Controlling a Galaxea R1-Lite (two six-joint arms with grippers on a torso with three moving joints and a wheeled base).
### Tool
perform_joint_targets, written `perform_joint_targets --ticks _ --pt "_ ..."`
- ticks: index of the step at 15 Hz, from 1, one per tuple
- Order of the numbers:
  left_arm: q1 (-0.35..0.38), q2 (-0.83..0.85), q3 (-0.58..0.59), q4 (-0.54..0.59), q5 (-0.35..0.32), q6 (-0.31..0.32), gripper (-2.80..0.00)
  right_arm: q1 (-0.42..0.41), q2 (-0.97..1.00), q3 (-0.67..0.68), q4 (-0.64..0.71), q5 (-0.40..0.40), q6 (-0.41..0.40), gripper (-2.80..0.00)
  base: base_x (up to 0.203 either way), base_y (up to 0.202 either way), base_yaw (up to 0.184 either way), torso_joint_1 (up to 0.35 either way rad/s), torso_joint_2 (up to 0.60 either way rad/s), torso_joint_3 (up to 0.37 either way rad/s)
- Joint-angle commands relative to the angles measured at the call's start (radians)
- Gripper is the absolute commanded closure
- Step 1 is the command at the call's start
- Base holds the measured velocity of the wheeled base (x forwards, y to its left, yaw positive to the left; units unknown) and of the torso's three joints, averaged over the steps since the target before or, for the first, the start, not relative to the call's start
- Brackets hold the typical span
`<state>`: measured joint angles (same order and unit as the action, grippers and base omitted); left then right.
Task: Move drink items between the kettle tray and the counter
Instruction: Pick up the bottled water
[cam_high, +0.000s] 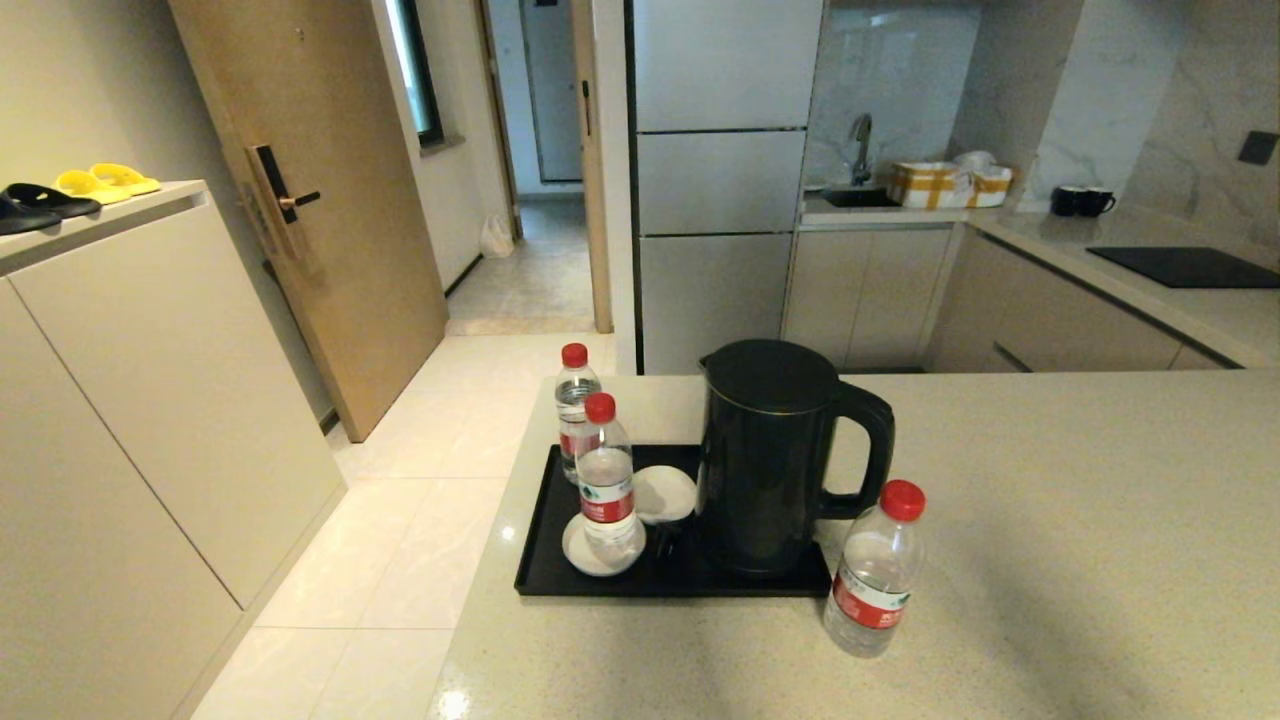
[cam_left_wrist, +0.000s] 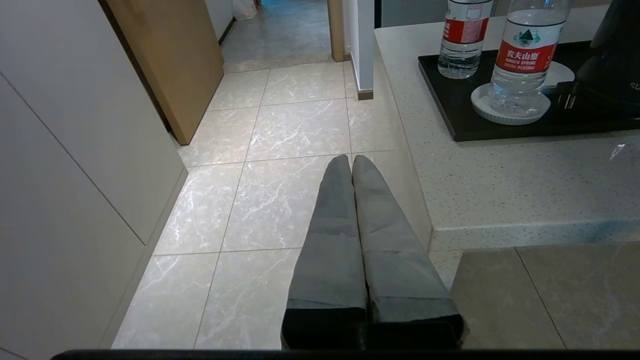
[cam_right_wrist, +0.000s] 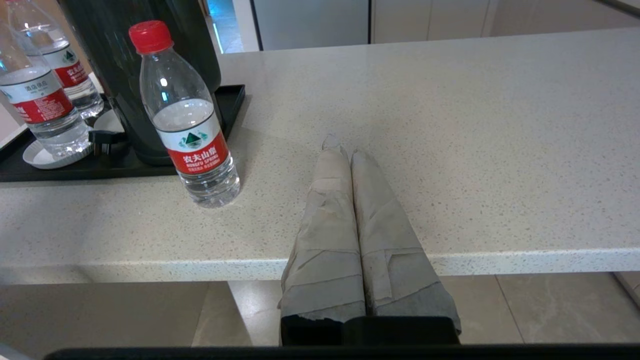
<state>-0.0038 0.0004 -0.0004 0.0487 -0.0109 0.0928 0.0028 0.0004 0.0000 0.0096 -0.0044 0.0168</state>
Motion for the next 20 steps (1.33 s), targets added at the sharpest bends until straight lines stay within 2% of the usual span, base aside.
perform_joint_targets --ticks 1,6,10,12,14,15,16,17,18,20 --pt "-0.001 0.0 0.0 0.0 0.0 0.001 0.0 0.0 0.001 0.0 0.0 0.0 0.0 0.0 0.0 0.0 0.0 0.0 0.0 0.0" --pt "-0.001 0.0 -0.001 0.003 0.001 0.001 0.0 0.0 0.0 0.0 0.0 0.0 0.0 0.0 0.0 0.0 0.0 0.0 0.0 0.0" --pt "0.001 0.002 -0.019 0.01 -0.005 0.024 0.0 0.0 0.001 0.0 0.0 0.0 0.0 0.0 0.0 0.0 0.0 0.0 0.0 0.0" --pt "0.0 0.055 -0.165 0.07 -0.006 0.027 0.0 0.0 0.001 0.0 0.0 0.0 0.0 0.0 0.0 0.0 0.0 0.0 0.0 0.0" --pt "-0.002 0.21 -0.408 0.233 -0.007 0.007 0.0 0.0 0.001 0.0 0.0 0.0 0.0 0.0 0.0 0.0 0.0 0.0 0.0 0.0" --pt "-0.011 0.312 -0.48 0.305 -0.023 -0.004 0.0 0.0 0.001 0.0 0.0 0.0 0.002 0.0 0.0 0.0 0.0 0.0 0.0 0.0" --pt "-0.03 0.415 -0.519 0.335 -0.067 -0.013 0.0 0.0 0.001 0.0 0.0 0.0 0.0 0.0 0.0 0.0 0.0 0.0 0.0 0.0" --pt "-0.048 0.519 -0.533 0.319 -0.127 -0.019 0.0 0.0 0.001 0.0 0.0 0.0 0.001 0.0 0.0 0.0 0.0 0.0 0.0 0.0" --pt "-0.059 0.621 -0.532 0.273 -0.182 -0.021 0.0 0.0 0.001 0.0 0.0 0.0 0.0 0.0 0.0 0.0 0.0 0.0 0.0 0.0" --pt "-0.077 0.864 -0.503 0.107 -0.28 -0.01 0.0 0.0 0.001 0.0 0.0 0.0 0.001 0.0 0.0 0.0 0.0 0.0 0.0 0.0"
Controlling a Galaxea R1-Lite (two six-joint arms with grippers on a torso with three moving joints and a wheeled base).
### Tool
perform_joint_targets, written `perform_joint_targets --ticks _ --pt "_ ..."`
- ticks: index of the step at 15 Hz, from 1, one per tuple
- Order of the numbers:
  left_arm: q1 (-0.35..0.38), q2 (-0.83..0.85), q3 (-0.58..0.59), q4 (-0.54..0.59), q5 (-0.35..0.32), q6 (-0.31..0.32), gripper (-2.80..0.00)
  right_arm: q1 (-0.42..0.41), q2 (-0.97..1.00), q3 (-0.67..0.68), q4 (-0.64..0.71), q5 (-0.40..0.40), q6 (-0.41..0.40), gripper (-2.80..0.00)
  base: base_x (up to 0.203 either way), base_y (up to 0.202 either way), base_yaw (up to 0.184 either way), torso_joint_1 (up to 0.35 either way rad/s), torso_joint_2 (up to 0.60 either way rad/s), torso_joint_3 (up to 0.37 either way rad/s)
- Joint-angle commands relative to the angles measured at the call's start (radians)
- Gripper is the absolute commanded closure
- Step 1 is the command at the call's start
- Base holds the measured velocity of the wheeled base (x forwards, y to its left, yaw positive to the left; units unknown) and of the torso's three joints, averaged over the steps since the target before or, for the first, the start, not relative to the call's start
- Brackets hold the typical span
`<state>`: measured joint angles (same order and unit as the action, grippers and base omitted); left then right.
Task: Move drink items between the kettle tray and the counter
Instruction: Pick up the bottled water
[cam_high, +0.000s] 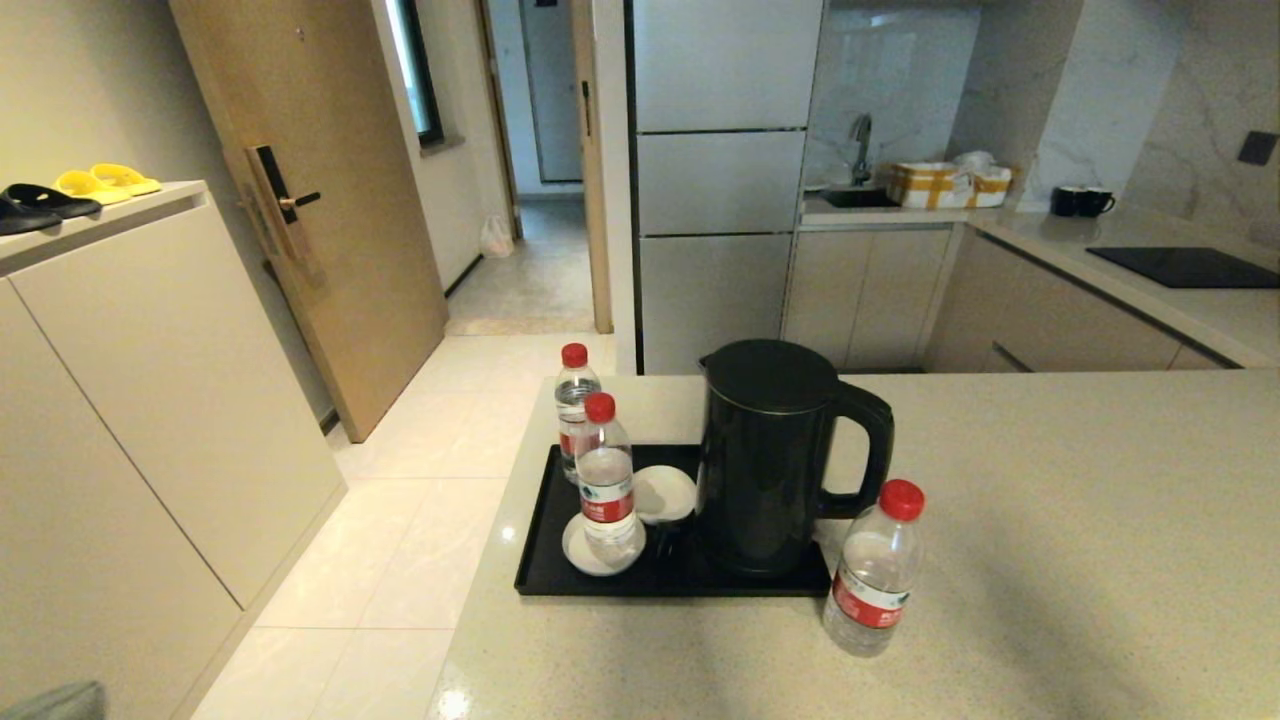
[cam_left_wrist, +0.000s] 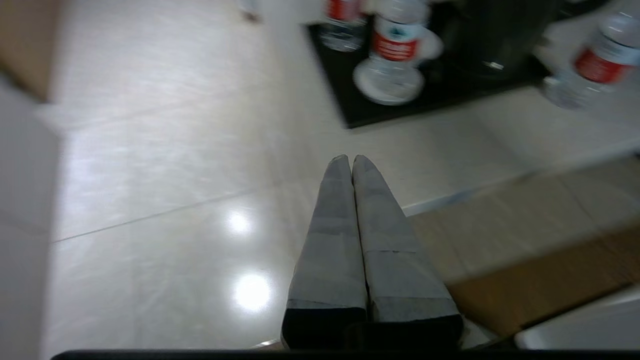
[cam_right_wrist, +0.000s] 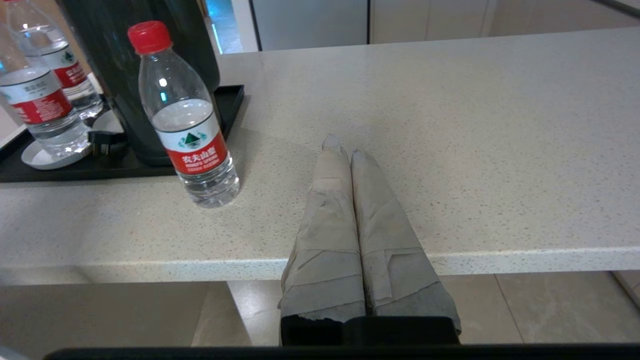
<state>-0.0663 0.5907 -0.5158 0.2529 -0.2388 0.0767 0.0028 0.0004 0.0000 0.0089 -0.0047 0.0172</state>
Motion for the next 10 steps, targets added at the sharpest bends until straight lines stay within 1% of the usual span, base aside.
perform_joint_targets --ticks 1,3,5,6,8,9,10 --pt "-0.032 0.399 0.028 -0.198 -0.084 0.018 0.0 0.0 0.001 0.0 0.0 0.0 0.0 0.0 0.0 0.0 0.0 0.0 0.0 0.0" --pt "-0.075 0.657 0.047 -0.394 -0.124 0.037 0.0 0.0 0.001 0.0 0.0 0.0 0.0 0.0 0.0 0.0 0.0 0.0 0.0 0.0" --pt "-0.117 0.9 0.054 -0.577 -0.139 0.05 0.0 0.0 0.001 0.0 0.0 0.0 0.0 0.0 0.0 0.0 0.0 0.0 0.0 0.0" --pt "-0.137 1.02 0.055 -0.678 -0.139 0.06 -2.8 0.0 0.001 0.0 0.0 0.0 0.001 0.0 0.0 0.0 0.0 0.0 0.0 0.0" --pt "-0.177 1.234 0.061 -0.904 -0.129 0.075 -2.8 0.0 0.001 0.0 0.0 0.0 0.0 0.0 0.0 0.0 0.0 0.0 0.0 0.0" --pt "-0.196 1.336 0.07 -1.06 -0.122 0.077 -2.8 0.0 0.001 0.0 0.0 0.0 0.0 0.0 0.0 0.0 0.0 0.0 0.0 0.0" --pt "-0.211 1.441 0.081 -1.24 -0.115 0.079 -2.8 0.0 0.0 0.0 0.0 0.0 0.0 0.0 0.0 0.0 0.0 0.0 0.0 0.0"
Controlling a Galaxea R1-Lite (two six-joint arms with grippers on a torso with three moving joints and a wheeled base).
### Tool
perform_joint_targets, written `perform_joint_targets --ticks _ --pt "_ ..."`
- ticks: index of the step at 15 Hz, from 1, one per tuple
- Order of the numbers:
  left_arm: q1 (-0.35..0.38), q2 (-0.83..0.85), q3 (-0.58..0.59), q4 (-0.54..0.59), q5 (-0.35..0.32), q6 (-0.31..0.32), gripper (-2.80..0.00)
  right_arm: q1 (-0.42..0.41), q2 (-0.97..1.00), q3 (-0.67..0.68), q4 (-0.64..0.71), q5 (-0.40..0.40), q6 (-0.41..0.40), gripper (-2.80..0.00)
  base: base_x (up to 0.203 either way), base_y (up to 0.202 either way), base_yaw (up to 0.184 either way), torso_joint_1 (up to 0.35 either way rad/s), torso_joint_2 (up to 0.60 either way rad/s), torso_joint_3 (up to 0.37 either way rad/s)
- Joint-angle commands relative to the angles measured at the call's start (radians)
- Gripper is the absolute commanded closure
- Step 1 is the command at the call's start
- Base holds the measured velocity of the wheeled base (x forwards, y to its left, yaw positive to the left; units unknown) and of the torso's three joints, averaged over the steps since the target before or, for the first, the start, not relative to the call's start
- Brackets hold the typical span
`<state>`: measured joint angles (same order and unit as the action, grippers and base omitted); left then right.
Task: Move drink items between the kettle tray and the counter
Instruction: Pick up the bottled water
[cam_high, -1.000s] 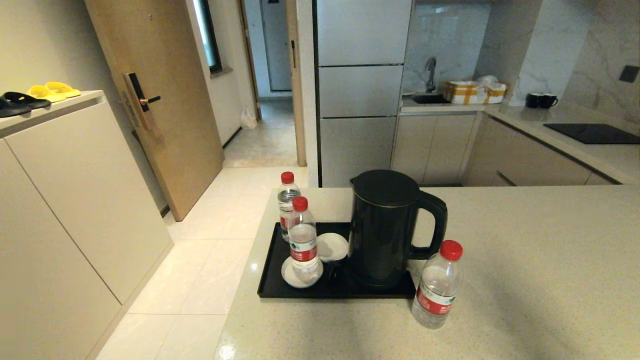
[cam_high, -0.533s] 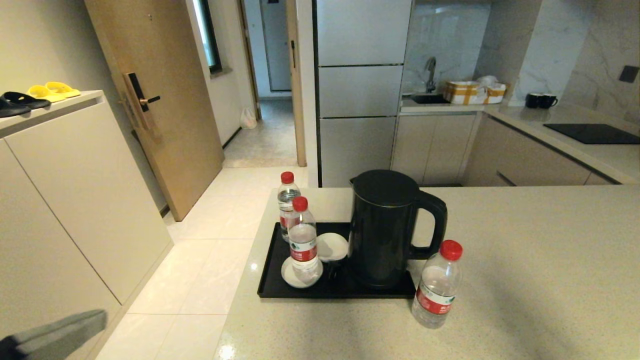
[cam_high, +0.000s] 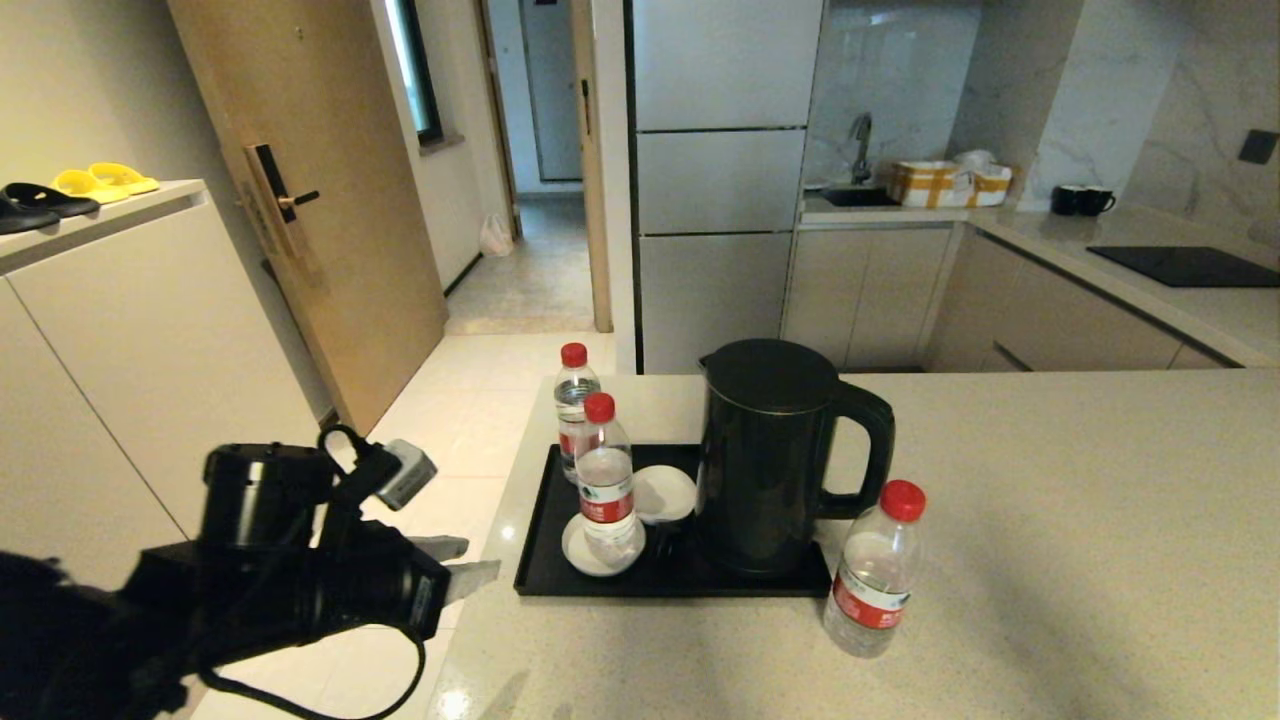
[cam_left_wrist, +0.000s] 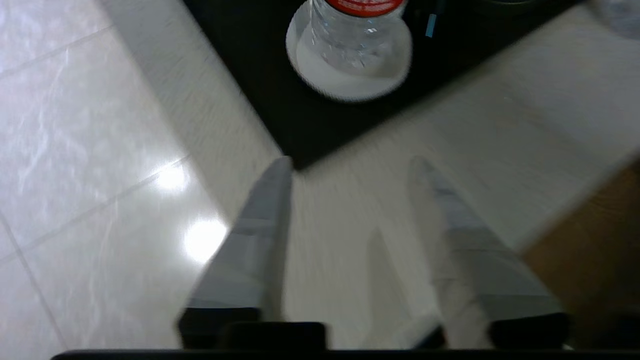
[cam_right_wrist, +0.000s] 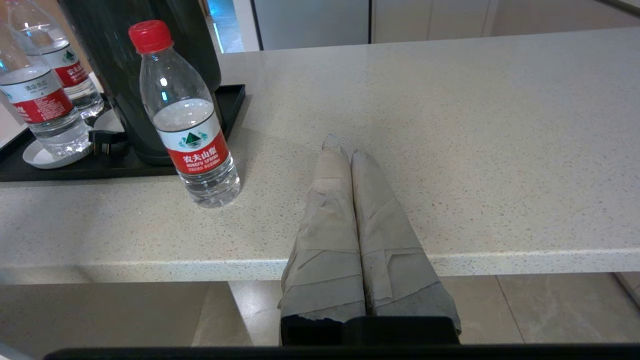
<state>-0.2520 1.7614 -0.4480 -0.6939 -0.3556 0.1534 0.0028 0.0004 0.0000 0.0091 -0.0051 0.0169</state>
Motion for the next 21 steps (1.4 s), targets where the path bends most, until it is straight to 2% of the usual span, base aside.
perform_joint_targets --ticks 1,3,4,7,9,14,19,21 --pt "-0.042 0.37 0.021 -0.484 0.012 0.005 -2.8 0.0 0.001 0.0 0.0 0.001 0.0 0.0 0.0 0.0 0.0 0.0 0.0 0.0" --pt "-0.105 0.514 0.022 -0.748 0.092 0.004 -2.8 0.0 0.001 0.0 0.0 0.001 0.0 0.0 0.0 0.0 0.0 0.0 0.0 0.0" --pt "-0.125 0.537 0.014 -0.802 0.121 0.001 -2.8 0.0 0.001 0.0 0.0 0.001 0.001 0.0 0.0 0.0 0.0 0.0 0.0 0.0" --pt "-0.204 0.448 -0.014 -0.808 0.17 -0.021 -2.8 0.0 0.001 0.0 0.0 0.001 0.0 0.0 0.0 0.0 0.0 0.0 0.0 0.0" --pt "-0.248 0.436 -0.072 -0.783 0.235 -0.024 -2.8 -0.001 0.001 0.0 0.0 0.001 0.001 0.0 0.0 0.0 0.0 0.0 0.0 0.0" --pt "-0.255 0.49 -0.164 -0.713 0.254 -0.017 -2.8 0.0 0.001 0.0 0.0 0.001 0.0 0.0 0.0 0.0 0.0 0.0 0.0 0.0" --pt "-0.237 0.59 -0.211 -0.72 0.254 0.064 -2.8 0.0 0.0 0.0 0.0 0.001 0.001 0.0 0.0 0.0 0.0 0.0 0.0 0.0" --pt "-0.233 0.608 -0.258 -0.713 0.255 0.072 -2.8 0.0 0.0 0.0 0.0 0.001 0.001 0.0 0.0 0.0 0.0 0.0 0.0 0.0"
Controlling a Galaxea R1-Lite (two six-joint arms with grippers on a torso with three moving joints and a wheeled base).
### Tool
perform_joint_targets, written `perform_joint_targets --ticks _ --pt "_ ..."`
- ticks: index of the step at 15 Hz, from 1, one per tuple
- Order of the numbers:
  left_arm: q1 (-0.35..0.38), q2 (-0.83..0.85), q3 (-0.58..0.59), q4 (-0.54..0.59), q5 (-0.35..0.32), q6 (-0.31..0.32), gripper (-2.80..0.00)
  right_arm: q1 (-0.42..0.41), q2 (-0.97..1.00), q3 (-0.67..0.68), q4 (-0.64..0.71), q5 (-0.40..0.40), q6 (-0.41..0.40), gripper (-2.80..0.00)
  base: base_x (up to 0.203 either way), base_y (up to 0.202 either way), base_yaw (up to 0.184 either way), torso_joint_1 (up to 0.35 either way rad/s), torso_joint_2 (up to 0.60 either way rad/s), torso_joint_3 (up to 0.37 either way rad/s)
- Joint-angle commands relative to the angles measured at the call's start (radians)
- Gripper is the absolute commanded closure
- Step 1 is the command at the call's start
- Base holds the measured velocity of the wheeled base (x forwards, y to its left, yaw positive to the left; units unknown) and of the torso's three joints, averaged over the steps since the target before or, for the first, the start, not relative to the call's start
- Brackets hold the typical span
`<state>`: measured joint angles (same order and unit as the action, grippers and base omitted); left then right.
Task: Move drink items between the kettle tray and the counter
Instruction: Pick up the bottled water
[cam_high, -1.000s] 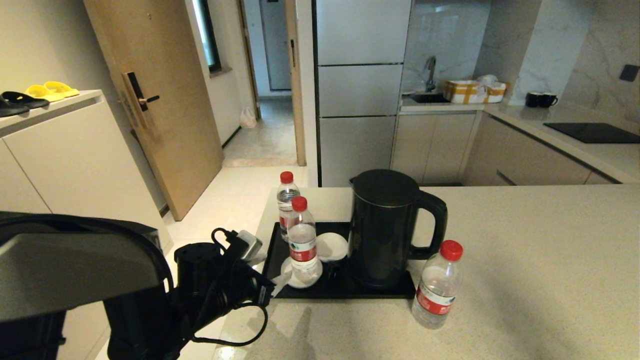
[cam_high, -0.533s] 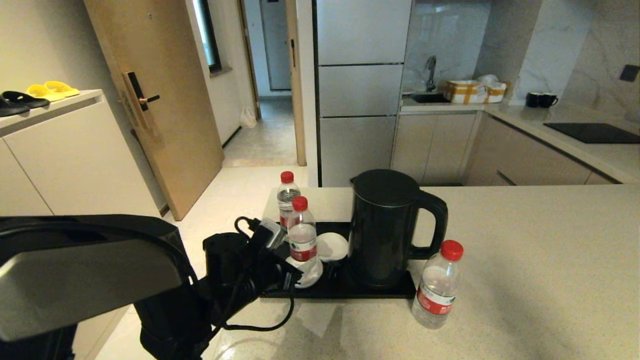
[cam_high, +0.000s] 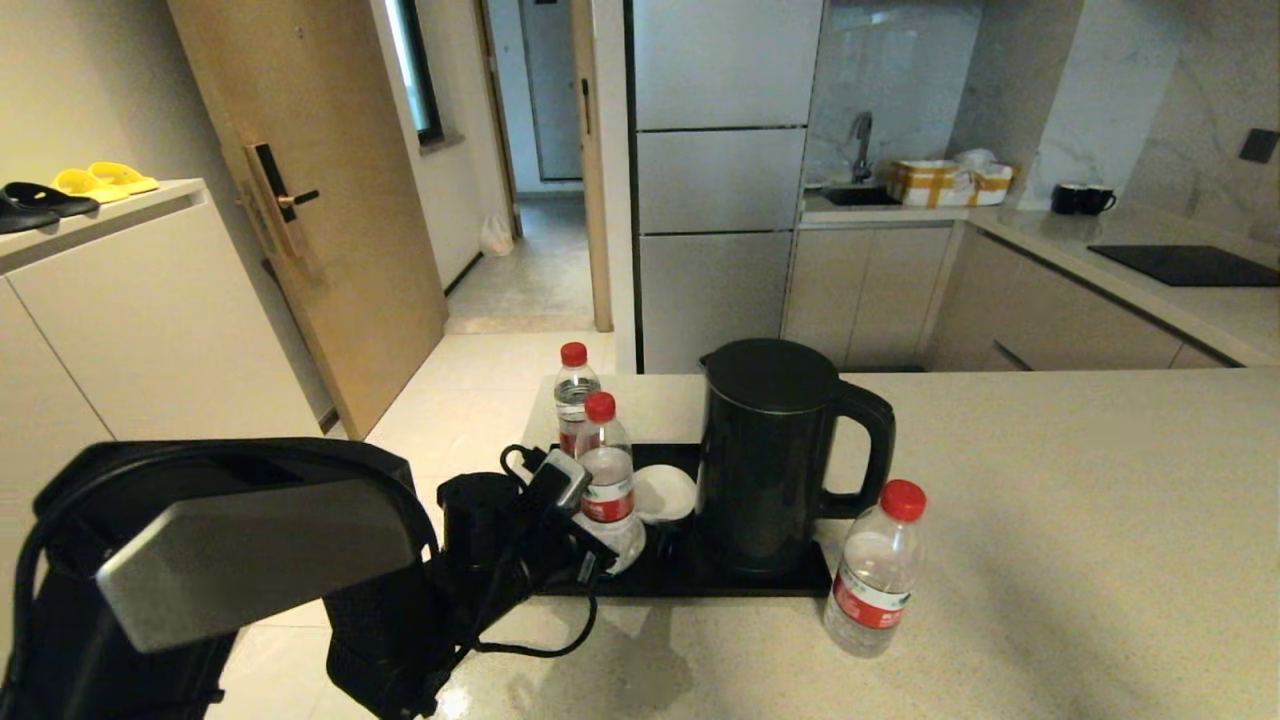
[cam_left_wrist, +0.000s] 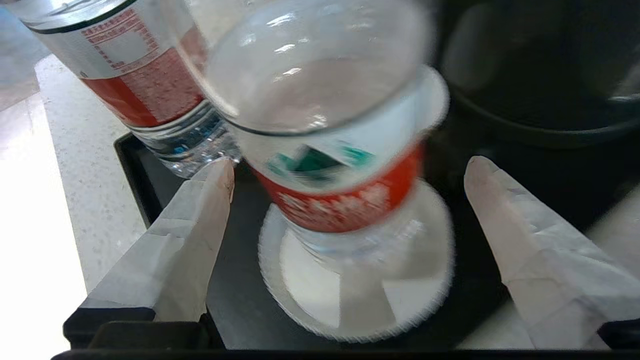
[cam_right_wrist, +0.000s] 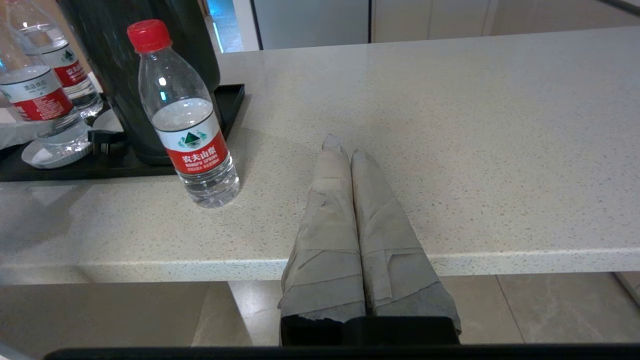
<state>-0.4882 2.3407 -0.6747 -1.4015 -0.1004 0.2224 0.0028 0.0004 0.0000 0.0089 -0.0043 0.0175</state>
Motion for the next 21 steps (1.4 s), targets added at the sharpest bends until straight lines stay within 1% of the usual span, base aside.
perform_joint_targets --ticks 1,6,12,13,14,21 --pt "0.005 0.031 -0.052 0.001 0.0 0.004 -2.8 0.0 0.001 0.0 0.0 0.0 0.001 0.0 0.0 0.0 0.0 0.0 0.0 0.0" --pt "0.022 0.039 -0.146 0.075 0.013 0.005 -2.8 0.0 0.001 0.0 0.0 0.0 0.0 0.0 0.0 0.0 0.0 0.0 0.0 0.0" --pt "0.033 0.065 -0.192 0.102 0.012 0.02 -2.8 0.0 0.001 0.0 0.0 0.0 -0.001 0.0 0.0 0.0 0.0 0.0 0.0 0.0" --pt "0.031 0.066 -0.183 0.104 0.011 0.02 -2.1 0.0 0.0 0.0 0.0 0.0 -0.001 0.0 0.0 0.0 0.0 0.0 0.0 0.0" --pt "0.031 0.067 -0.184 0.104 0.011 0.026 0.0 0.0 0.001 0.0 0.0 0.0 -0.001 0.0 0.0 0.0 0.0 0.0 0.0 0.0" --pt "0.025 0.032 -0.155 0.09 0.005 0.023 0.0 0.0 0.001 0.0 0.0 0.0 -0.001 0.0 0.0 0.0 0.0 0.0 0.0 0.0"
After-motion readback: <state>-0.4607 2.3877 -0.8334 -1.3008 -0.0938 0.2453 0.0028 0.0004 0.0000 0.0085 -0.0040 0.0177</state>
